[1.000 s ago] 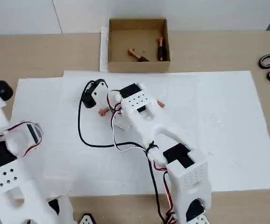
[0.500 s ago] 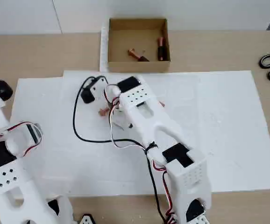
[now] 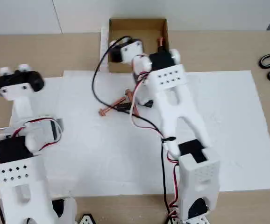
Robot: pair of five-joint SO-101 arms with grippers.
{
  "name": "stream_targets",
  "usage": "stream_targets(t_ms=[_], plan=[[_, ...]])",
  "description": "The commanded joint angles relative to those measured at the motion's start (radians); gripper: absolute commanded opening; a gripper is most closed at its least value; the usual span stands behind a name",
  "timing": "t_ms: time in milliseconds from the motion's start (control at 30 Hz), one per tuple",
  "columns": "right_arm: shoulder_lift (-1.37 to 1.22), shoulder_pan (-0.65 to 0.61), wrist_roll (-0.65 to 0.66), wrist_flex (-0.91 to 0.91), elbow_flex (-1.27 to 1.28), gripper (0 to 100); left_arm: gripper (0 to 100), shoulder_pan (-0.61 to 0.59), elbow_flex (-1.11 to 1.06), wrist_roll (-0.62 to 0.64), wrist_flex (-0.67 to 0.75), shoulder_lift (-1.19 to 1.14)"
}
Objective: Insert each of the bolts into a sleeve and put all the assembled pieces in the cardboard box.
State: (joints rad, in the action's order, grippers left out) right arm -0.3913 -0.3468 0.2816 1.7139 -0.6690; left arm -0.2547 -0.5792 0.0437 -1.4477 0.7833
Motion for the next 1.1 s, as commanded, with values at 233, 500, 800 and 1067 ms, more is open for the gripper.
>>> stream_targets(t_ms=[233, 500, 800, 1067], plan=[[0.228, 0.226, -0.091, 0.016, 0.135, 0.4, 18, 0.083, 0.104, -0.021, 0.201, -0.351], [0.232, 0.268, -0.089, 0.013, 0.193, 0.4, 18, 0.244, 0.314, -0.066, 0.21, -0.64], [0.229, 0.266, -0.089, 0.013, 0.193, 0.4, 18, 0.305, 0.375, -0.203, 0.419, -0.859], [0.231, 0.263, -0.089, 0.013, 0.193, 0.4, 18, 0.368, 0.375, -0.203, 0.511, -0.948]])
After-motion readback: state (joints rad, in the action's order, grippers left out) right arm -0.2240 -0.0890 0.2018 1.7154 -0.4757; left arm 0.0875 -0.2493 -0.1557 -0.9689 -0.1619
